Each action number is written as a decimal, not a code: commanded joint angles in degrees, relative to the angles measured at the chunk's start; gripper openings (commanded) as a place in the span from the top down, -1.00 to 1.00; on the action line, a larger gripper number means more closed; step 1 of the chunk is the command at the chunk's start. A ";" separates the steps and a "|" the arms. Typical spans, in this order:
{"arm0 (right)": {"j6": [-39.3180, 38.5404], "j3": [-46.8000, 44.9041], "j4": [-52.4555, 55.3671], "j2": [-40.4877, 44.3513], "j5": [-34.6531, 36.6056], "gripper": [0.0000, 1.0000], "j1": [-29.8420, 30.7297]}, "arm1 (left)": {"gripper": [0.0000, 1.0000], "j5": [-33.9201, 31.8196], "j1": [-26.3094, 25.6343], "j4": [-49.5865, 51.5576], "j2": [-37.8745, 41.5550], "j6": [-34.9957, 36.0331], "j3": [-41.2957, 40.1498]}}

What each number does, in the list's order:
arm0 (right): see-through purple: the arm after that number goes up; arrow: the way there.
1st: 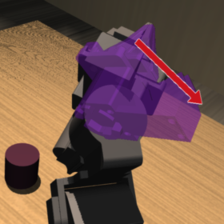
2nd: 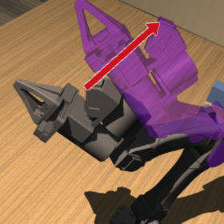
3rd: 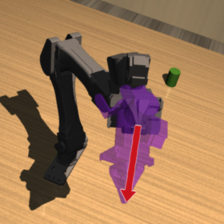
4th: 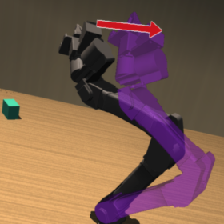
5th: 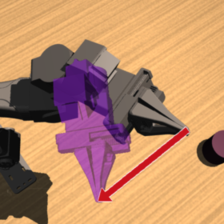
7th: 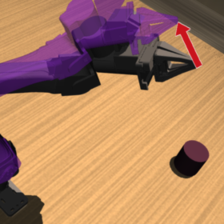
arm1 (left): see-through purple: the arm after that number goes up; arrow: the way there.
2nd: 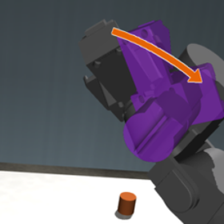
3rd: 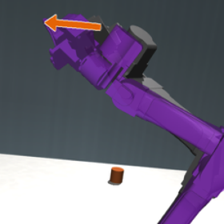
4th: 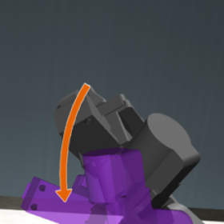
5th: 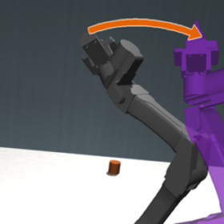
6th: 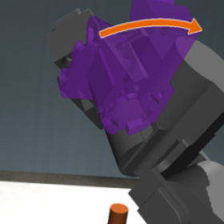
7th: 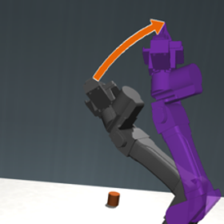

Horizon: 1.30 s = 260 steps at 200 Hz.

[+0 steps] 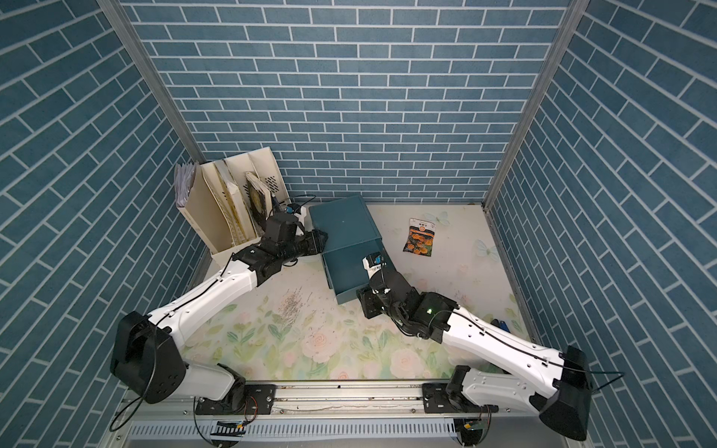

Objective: Take the seed bags out of the drawer
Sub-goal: Close the drawer in the storage box.

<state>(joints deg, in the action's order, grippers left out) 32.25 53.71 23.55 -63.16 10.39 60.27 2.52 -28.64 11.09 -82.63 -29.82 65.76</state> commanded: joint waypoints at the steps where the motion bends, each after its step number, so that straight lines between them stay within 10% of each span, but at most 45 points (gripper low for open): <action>1: 0.67 -0.03 -3.77 -0.78 2.69 0.17 0.38 | -0.22 -0.50 -0.23 4.83 -0.12 0.60 0.25; 260: -8.87 3.75 -27.89 -17.09 2.09 0.18 -7.22 | -0.22 0.29 -0.25 6.16 -0.91 1.70 1.55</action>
<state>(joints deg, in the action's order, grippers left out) 25.21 55.77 -0.75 -79.18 13.15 53.80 2.66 -28.64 12.86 -82.61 -29.61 66.63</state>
